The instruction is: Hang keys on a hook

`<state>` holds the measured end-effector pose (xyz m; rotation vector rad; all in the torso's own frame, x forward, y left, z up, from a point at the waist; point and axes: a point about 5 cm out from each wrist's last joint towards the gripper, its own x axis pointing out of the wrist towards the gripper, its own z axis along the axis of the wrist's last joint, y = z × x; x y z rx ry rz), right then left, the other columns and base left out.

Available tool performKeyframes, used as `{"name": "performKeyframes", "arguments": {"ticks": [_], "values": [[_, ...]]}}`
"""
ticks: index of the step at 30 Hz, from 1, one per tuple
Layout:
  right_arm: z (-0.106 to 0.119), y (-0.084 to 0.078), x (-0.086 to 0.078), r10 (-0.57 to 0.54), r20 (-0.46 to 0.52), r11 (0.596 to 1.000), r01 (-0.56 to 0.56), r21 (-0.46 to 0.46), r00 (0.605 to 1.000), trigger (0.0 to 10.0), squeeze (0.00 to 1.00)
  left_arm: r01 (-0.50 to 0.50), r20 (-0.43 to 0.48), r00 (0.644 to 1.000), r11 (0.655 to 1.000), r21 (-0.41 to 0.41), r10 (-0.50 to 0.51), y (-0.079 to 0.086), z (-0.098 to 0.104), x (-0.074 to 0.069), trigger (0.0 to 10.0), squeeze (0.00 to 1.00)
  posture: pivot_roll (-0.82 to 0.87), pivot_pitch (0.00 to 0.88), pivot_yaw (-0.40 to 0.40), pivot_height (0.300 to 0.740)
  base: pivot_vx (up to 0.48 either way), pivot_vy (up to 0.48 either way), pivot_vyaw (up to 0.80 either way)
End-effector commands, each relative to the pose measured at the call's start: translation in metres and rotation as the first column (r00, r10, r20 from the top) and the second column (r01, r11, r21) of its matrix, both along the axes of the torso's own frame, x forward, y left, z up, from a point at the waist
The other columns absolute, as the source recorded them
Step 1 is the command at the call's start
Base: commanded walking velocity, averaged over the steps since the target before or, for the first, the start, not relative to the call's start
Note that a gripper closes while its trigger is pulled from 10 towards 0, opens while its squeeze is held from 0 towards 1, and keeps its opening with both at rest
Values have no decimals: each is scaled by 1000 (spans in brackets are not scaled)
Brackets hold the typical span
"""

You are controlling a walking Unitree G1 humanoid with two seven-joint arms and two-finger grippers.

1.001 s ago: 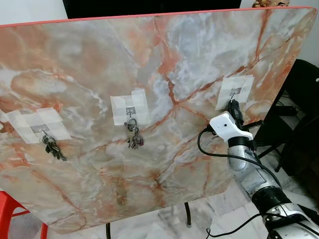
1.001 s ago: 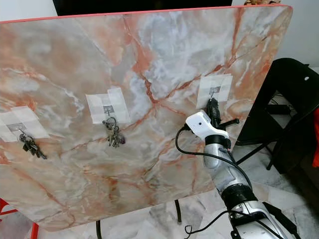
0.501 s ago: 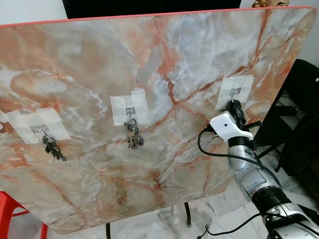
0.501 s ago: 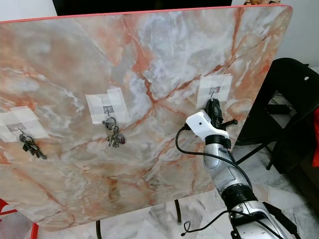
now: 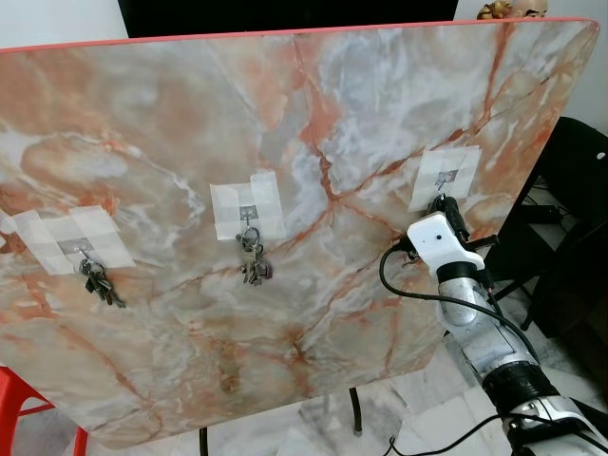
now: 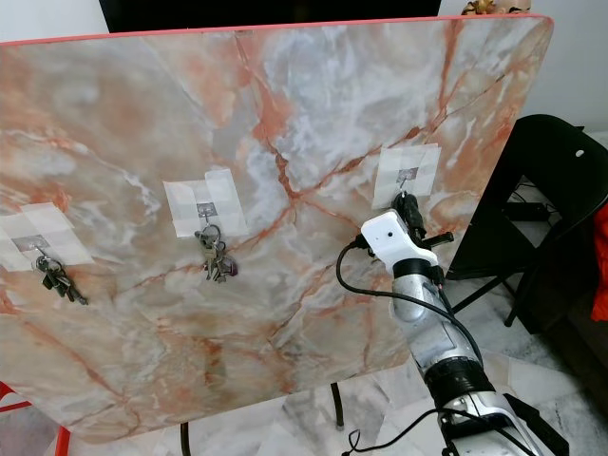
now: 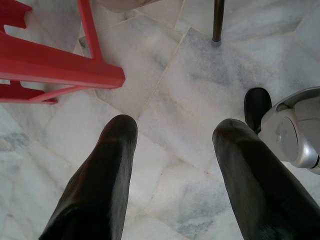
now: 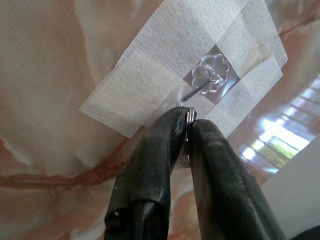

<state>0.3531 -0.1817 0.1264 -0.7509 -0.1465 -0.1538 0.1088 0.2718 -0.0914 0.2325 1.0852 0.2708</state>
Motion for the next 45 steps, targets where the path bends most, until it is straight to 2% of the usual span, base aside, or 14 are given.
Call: {"name": "performKeyframes", "arguments": {"ticks": [1, 5, 10, 11, 12, 15, 19, 20, 21, 22, 25, 32, 37, 45], "values": [[-29, 1, -10, 22, -143, 1000, -23, -6, 989, 10000, 0, 7, -16, 1000, 1000, 10, -7, 2, 0, -1, 10000, 0, 16, 0, -12, 740, 0, 0, 0], [-23, -2, -7, 7, -117, 1000, -8, -8, 993, 10000, 0, 7, -16, 1000, 1000, 11, -7, 2, 0, -1, 10000, 0, 18, 0, -14, 740, 0, 0, 0], [-9, -6, -3, -27, -36, 999, 28, 16, 999, 10000, 0, 4, -16, 1000, 1000, 10, -3, 2, 0, -2, 10000, 0, 20, 0, -13, 740, 0, 0, 0], [-7, -6, -3, -33, -25, 999, 34, 25, 999, 10000, 247, 4, -16, 1000, 1000, 10, -3, 2, 0, -2, 10000, 0, 21, 0, -13, 740, 0, 0, 0], [-2, -8, -1, -51, -1, 998, 51, 35, 999, 10000, 1000, 3, -16, 1000, 1000, 10, -3, 2, 0, -2, 10000, 0, 21, 0, -13, 740, 0, 0, 0], [2, -10, 1, -65, 6, 996, 64, 62, 998, 10000, 1000, 4, -17, 1000, 1000, 10, -3, 2, 0, -2, 10000, 0, 20, 0, -13, 740, 0, 0, 0], [-1, -9, 3, -36, -33, 996, 39, 81, 999, 10000, 1000, 3, -16, 1000, 1000, 10, -3, 2, 0, -2, 10000, 0, 22, 0, -14, 740, 0, 0, 0], [-2, -9, 3, -31, -40, 996, 34, 86, 999, 10000, 98, 3, -16, 1000, 1000, 10, -3, 2, 0, -2, 10000, 0, 21, 0, -14, 740, 0, 0, 0], [-2, -9, 3, -27, -44, 995, 31, 90, 999, 10000, 98, 3, -16, 1000, 1000, 10, -3, 2, 0, -2, 10000, 0, 21, 0, -14, 740, 0, 0, 0], [-2, -11, 3, -28, -44, 995, 32, 90, 999, 10000, 0, 3, -16, 1000, 1000, 10, -3, 2, 0, -2, 10000, 0, 21, 0, -15, 740, 0, 0, 0], [-2, -13, 2, -37, -41, 995, 40, 92, 999, 10000, 0, 2, -17, 1000, 1000, 9, -2, 2, 0, -2, 10000, 0, 20, 0, -14, 740, 0, 0, 0], [-3, -15, 1, 7, -66, 983, 5, 182, 998, 10000, 0, 4, -18, 1000, 1000, 9, -4, 2, 0, -2, 10000, 0, 20, 0, -15, 740, 0, 0, 0], [7, -31, -1, -32, -11, 974, 34, 224, 999, 10000, 0, 2, -17, 1000, 1000, 9, -2, 2, 0, -2, 10000, 0, 18, 0, -15, 740, 0, 0, 0], [13, -39, -7, -66, 48, 976, 55, 209, 997, 10000, 0, 5, -18, 1000, 1000, 9, -4, 2, 0, -1, 10000, 0, 15, 0, -13, 740, 0, 0, 0]]}}
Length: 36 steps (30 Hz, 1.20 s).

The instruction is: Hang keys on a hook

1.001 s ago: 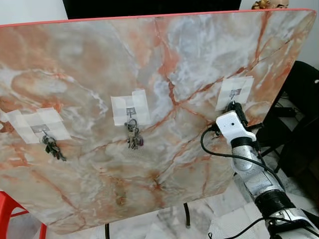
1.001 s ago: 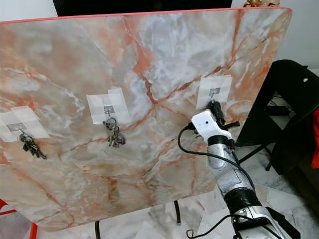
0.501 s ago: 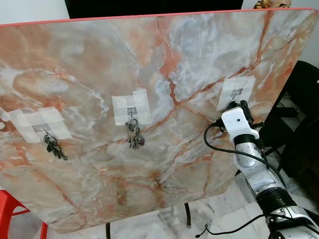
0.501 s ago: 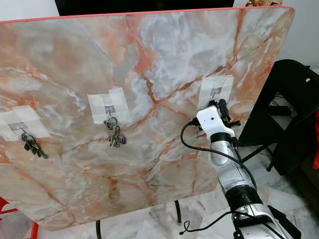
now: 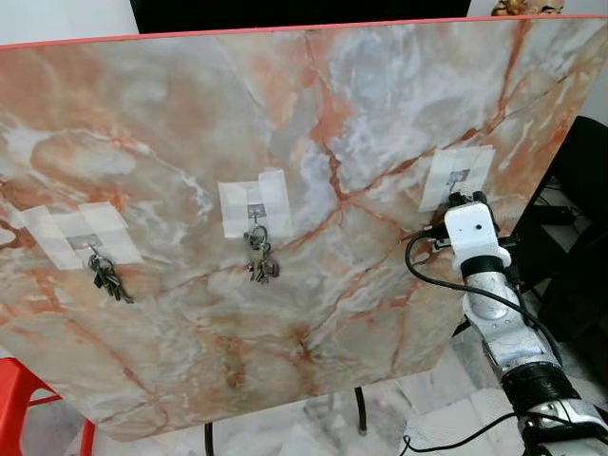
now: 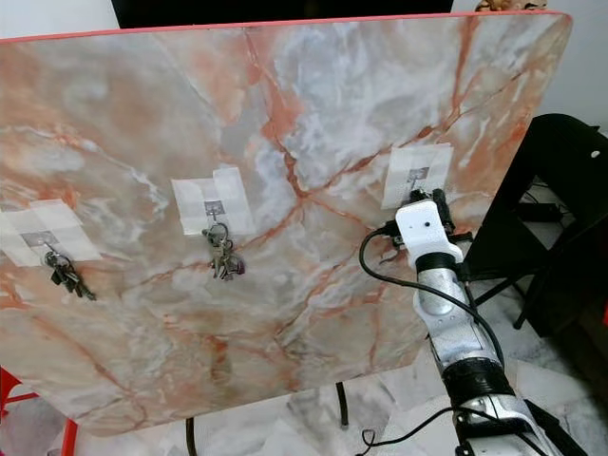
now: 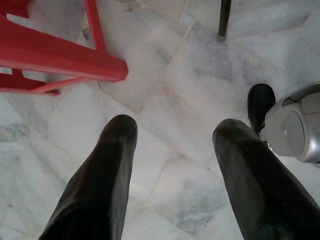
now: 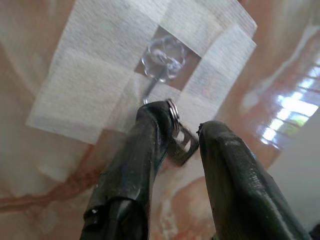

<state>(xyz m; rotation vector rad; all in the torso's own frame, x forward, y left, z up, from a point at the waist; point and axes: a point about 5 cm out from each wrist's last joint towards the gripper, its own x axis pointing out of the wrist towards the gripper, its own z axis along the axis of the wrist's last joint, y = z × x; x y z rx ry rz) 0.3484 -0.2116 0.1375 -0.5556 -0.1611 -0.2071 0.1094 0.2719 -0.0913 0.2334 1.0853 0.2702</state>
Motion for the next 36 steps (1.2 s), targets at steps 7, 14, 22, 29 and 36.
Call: {"name": "performKeyframes", "arguments": {"ticks": [7, 14, 22, 29, 36], "values": [[-5, -4, -6, -4, -20, 1000, 5, 22, 1000, 10000, 0, 4, -16, 1000, 1000, 10, -3, 2, 0, -2, 10000, 0, 17, 0, -14, 740, 0, 0, 0], [-5, 2, -7, 41, -20, 998, -40, 38, 999, 10000, 0, 3, -16, 1000, 1000, 10, -3, 2, 0, -1, 10000, 0, 14, 0, -16, 740, 0, 0, 0], [-5, 8, -8, 78, -16, 996, -77, 47, 997, 10000, 0, 3, -15, 1000, 1000, 10, -2, 2, 0, -1, 10000, 0, 15, 0, -18, 740, 0, 0, 0], [-5, 12, -15, 91, 6, 995, -91, 29, 996, 10000, 0, -1, -16, 1000, 1000, 13, 1, 2, 0, -2, 10000, 0, 16, 0, -19, 740, 0, 0, 0], [3, 12, -18, 82, 67, 995, -85, 46, 994, 10000, 0, 0, -16, 1000, 1000, 13, 0, 2, 0, -2, 10000, 0, 13, 0, -18, 740, 0, 0, 0]]}}
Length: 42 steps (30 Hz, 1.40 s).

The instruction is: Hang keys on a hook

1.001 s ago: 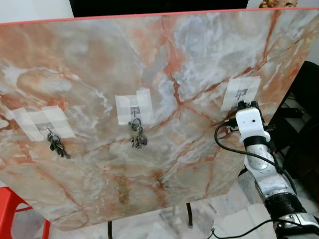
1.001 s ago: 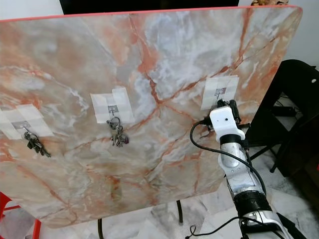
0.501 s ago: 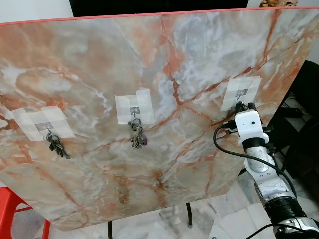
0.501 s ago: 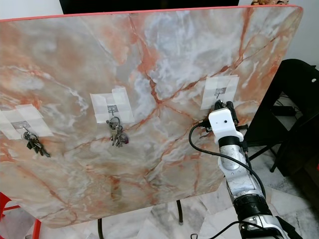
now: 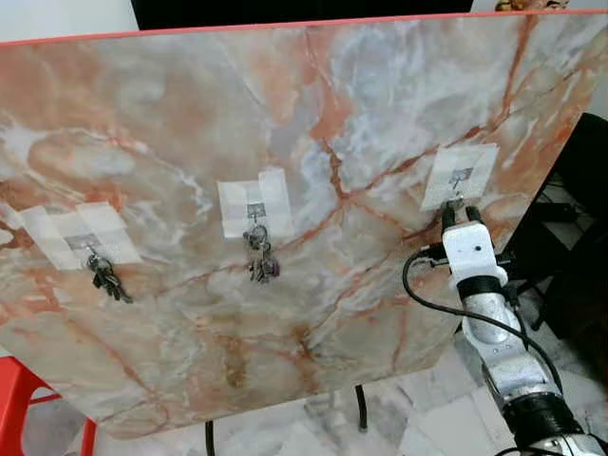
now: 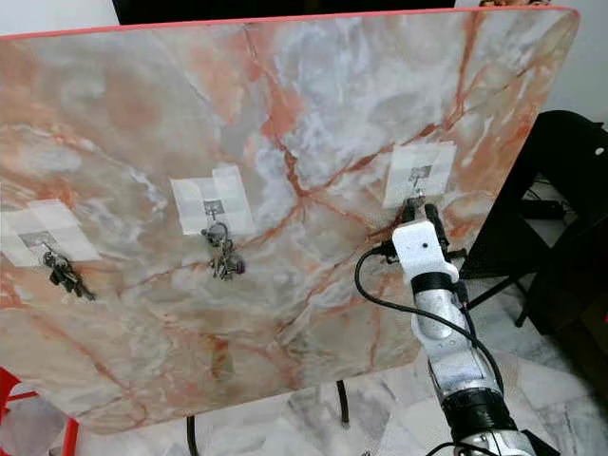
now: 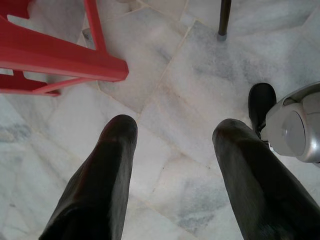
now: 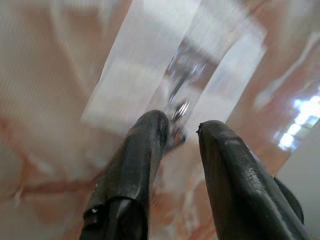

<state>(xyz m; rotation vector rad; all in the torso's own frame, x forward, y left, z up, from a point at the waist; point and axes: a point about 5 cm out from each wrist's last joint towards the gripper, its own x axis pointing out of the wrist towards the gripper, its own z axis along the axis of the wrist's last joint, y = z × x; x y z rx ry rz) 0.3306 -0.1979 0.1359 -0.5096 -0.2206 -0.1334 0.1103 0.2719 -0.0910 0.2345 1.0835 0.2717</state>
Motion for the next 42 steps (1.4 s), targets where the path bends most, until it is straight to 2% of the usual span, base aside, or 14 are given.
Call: {"name": "performKeyframes", "arguments": {"ticks": [1, 6, 10, 17, 23, 25, 28, 32, 33, 34, 35, 37, 39, 42], "values": [[5, -1, 0, -4, 23, 1000, 4, 16, 1000, 10000, 0, 1, -18, 1000, 1000, 12, -1, 2, 0, -3, 10000, 0, 13, 0, -18, 740, 0, 0, 0], [0, 0, 0, 2, -3, 1000, -2, 19, 1000, 10000, 0, 2, -18, 1000, 1000, 11, -2, 2, 0, -3, 10000, 0, 16, 0, -20, 740, 0, 0, 0], [-23, 1, -5, 27, -129, 999, -24, 23, 991, 10000, 0, 4, -20, 1000, 1000, 10, -4, 2, 0, -3, 10000, 0, 11, 0, -18, 740, 0, 0, 0], [-39, 6, -18, 108, -199, 994, -110, 4, 974, 10000, 0, 15, -24, 1000, 1000, 12, -15, 2, 0, -2, 10000, 0, -3, 0, -12, 740, 0, 0, 0], [-66, -4, -31, 60, -301, 997, -46, 54, 952, 10000, 0, 21, -24, 999, 1000, 11, -21, 2, 0, -2, 10000, 0, -8, 0, -11, 740, 0, 0, 0], [-91, -14, -39, 15, -406, 992, 38, 121, 914, 10000, 0, 21, -26, 999, 1000, 8, -21, 1, -1, -3, 10000, 0, -10, 0, -12, 740, 0, 0, 0], [-138, -23, -63, -9, -603, 954, 189, 235, 797, 10000, 0, 22, -29, 999, 1000, 2, -22, 0, -1, -3, 10000, 0, -14, 0, -14, 740, 0, 0, 0], [-167, -26, -87, -20, -724, 916, 303, 263, 689, 10000, 0, 18, -29, 999, 1000, -2, -19, 0, -1, -3, 10000, 0, -12, 0, -12, 740, 0, 0, 0], [-167, -26, -87, -20, -724, 916, 303, 263, 689, 10000, 0, 18, -29, 999, 1000, -2, -19, 0, -1, -3, 10000, 0, -12, 0, -12, 740, 0, 0, 0], [-183, -26, -104, -16, -787, 885, 375, 276, 617, 10000, 0, 18, -30, 999, 1000, -7, -18, 0, -1, -3, 10000, 0, -12, 0, -11, 740, 0, 0, 0], [-192, -23, -115, -2, -819, 871, 403, 281, 574, 10000, 0, 17, -31, 999, 1000, -11, -17, -1, -2, -3, 10000, 0, -11, 0, -11, 740, 0, 0, 0], [-197, -22, -121, 10, -836, 863, 417, 283, 548, 10000, 0, 16, -32, 999, 1000, -15, -17, -1, -2, -3, 10000, 0, -9, 0, -13, 740, 0, 0, 0], [-213, -17, -144, 38, -887, 828, 482, 286, 461, 10000, 0, 11, -34, 999, 1000, -19, -11, -1, -2, -4, 10000, 0, 2, 0, -15, 740, 0, 0, 0], [-226, -13, -167, 64, -923, 782, 556, 283, 380, 10000, 0, 4, -35, 999, 1000, -21, -5, -1, -2, -4, 10000, 0, 9, 0, -14, 740, 0, 0, 0]]}}
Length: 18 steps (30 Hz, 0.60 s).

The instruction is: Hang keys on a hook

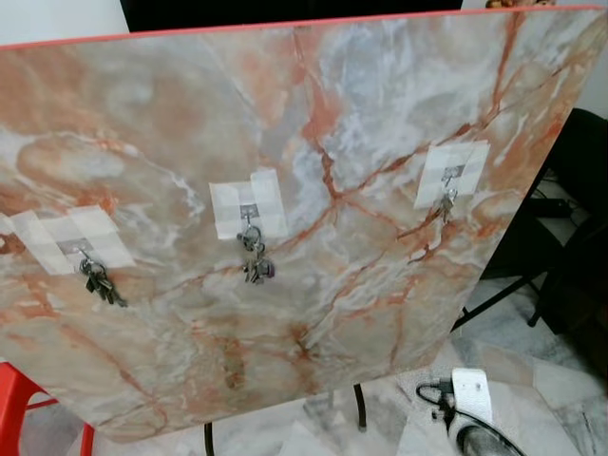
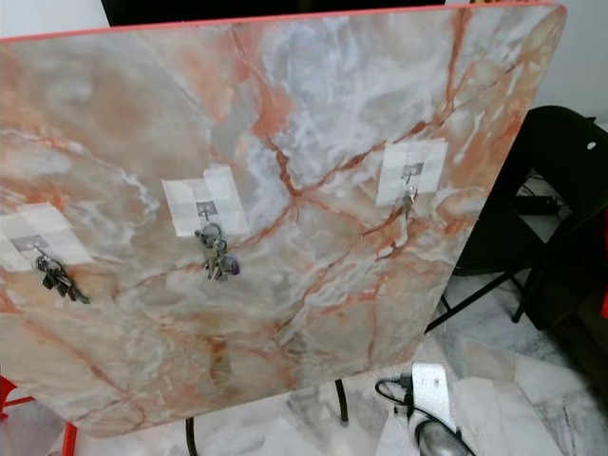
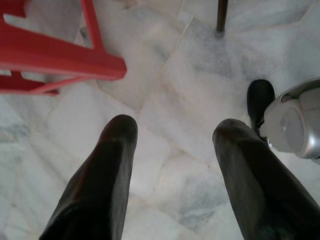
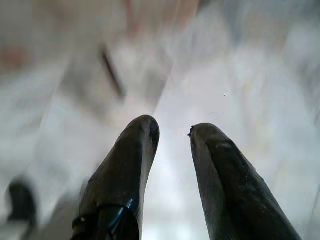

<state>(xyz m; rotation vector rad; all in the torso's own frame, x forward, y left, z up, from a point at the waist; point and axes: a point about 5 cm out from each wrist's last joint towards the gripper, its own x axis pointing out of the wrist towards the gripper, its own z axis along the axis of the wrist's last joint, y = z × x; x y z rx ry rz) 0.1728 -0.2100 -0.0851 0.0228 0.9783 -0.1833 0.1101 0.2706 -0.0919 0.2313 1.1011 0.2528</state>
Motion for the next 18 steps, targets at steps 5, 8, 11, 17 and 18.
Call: {"name": "performKeyframes", "arguments": {"ticks": [5, 8, 11, 17, 18], "values": [[-11, 0, -24, -53, -85, 998, 56, 24, 995, 10000, 0, -1, -19, 1000, 1000, -7, 1, 2, -1, -5, 10000, 0, 4, 0, 0, 740, 0, 0, 0], [-12, -2, -29, -27, -101, 1000, 28, 9, 995, 10000, 0, 0, -25, 1000, 1000, -5, 0, 3, -1, -8, 10000, 0, 7, 0, 2, 740, 0, 0, 267], [-14, -1, -32, -22, -112, 1000, 23, 9, 994, 10000, 0, -5, -32, 999, 1000, -4, 5, 4, -2, -11, 10000, 0, 22, 0, 1, 740, 0, 0, 800], [-14, 4, -29, -2, -112, 1000, 4, 15, 994, 10000, 0, -8, -41, 999, 1000, -1, 8, 5, -2, -15, 10000, 0, 2, 0, 13, 740, 0, 0, 800], [-14, 4, -28, 0, -113, 1000, 1, 17, 994, 10000, 0, -5, -43, 999, 1000, 0, 5, 5, -3, -16, 10000, 0, -1, 0, 15, 740, 0, 0, 800]]}}
